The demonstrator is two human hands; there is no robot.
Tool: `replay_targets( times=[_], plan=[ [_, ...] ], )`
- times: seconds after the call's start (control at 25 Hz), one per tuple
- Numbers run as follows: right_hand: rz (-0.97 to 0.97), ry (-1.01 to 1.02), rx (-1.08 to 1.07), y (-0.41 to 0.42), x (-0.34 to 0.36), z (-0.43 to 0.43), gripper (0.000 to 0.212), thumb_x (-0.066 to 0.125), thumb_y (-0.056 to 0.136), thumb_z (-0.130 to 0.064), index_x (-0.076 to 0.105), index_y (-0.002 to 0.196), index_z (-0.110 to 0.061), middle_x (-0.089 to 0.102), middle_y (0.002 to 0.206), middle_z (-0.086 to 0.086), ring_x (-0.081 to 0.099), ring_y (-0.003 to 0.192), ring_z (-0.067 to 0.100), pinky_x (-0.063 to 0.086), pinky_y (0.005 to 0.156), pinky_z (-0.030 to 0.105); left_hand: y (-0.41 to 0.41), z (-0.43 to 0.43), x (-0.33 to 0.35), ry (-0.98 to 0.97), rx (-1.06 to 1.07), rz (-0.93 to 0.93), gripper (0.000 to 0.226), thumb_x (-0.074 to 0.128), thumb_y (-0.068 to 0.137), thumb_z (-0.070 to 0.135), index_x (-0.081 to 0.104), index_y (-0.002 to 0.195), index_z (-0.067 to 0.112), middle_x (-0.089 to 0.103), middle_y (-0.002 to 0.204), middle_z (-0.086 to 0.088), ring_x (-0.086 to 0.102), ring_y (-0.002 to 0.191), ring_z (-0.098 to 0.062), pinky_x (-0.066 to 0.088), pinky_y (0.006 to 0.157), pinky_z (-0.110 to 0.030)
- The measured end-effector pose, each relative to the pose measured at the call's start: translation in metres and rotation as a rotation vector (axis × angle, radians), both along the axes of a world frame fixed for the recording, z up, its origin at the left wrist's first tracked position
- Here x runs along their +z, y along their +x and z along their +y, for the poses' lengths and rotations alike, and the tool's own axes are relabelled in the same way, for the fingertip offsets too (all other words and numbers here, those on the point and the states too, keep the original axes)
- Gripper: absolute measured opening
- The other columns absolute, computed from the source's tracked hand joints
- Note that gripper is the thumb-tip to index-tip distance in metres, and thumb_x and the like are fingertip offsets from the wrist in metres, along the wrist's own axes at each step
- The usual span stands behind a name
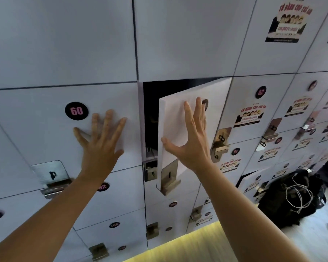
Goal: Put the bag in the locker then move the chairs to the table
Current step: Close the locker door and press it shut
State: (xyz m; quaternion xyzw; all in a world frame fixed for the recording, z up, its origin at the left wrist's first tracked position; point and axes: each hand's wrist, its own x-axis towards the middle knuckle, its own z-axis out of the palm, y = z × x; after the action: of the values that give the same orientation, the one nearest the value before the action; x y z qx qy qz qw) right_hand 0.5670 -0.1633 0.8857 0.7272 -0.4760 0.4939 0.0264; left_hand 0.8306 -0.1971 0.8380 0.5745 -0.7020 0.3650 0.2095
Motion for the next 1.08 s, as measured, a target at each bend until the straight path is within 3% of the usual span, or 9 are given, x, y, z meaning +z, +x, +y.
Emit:
replay_targets(
  times=[0.16, 0.36, 0.52, 0.88, 1.08],
  plan=[
    [0.005, -0.013, -0.06, 0.033, 0.001, -0.025, 0.09, 0.062, 0.079, -0.052, 0.012, 0.15, -0.029, 0.002, 0.162, 0.018, -0.008, 0.149, 0.041, 0.01, 0.115, 0.067, 0.003, -0.003, -0.001, -0.015, -0.015, 0.035, 0.121, 0.08, 0.07, 0.05, 0.002, 0.159, 0.026, -0.016, 0.166, -0.001, -0.006, 0.152, -0.033, 0.004, 0.105, -0.079],
    [0.083, 0.004, -0.104, 0.042, -0.004, -0.054, 0.088, 0.054, 0.085, -0.065, 0.01, 0.153, -0.03, -0.002, 0.163, 0.016, -0.011, 0.149, 0.039, 0.005, 0.115, 0.068, 0.005, -0.003, -0.003, -0.03, 0.009, 0.022, 0.121, 0.082, 0.068, 0.048, 0.007, 0.159, 0.024, -0.018, 0.166, -0.001, -0.011, 0.152, -0.032, 0.005, 0.104, -0.079],
    [0.185, -0.012, -0.14, 0.041, -0.006, -0.073, 0.087, 0.054, 0.087, -0.063, 0.008, 0.153, -0.031, -0.007, 0.162, 0.01, -0.016, 0.147, 0.032, 0.001, 0.115, 0.065, 0.007, -0.006, -0.005, -0.037, 0.029, 0.016, 0.126, 0.084, 0.064, 0.048, 0.006, 0.16, 0.024, -0.017, 0.166, -0.002, -0.001, 0.152, -0.036, 0.006, 0.103, -0.08],
    [0.233, 0.043, -0.186, 0.049, 0.0, -0.083, 0.084, 0.054, 0.089, -0.057, 0.009, 0.154, -0.029, -0.006, 0.163, 0.013, -0.017, 0.146, 0.035, 0.009, 0.11, 0.074, 0.005, -0.009, -0.007, -0.053, 0.038, 0.001, 0.121, 0.082, 0.065, 0.05, 0.011, 0.159, 0.021, -0.017, 0.166, -0.005, 0.003, 0.151, -0.04, 0.008, 0.103, -0.081],
    [0.3, 0.128, -0.205, 0.049, 0.009, -0.069, 0.086, 0.061, 0.092, -0.041, 0.005, 0.155, -0.028, -0.008, 0.164, 0.013, -0.009, 0.149, 0.041, 0.021, 0.114, 0.066, 0.004, -0.006, -0.005, -0.015, 0.043, 0.016, 0.117, 0.083, 0.068, 0.047, 0.016, 0.159, 0.019, -0.002, 0.166, -0.009, 0.006, 0.15, -0.042, 0.012, 0.102, -0.083]
  ],
)
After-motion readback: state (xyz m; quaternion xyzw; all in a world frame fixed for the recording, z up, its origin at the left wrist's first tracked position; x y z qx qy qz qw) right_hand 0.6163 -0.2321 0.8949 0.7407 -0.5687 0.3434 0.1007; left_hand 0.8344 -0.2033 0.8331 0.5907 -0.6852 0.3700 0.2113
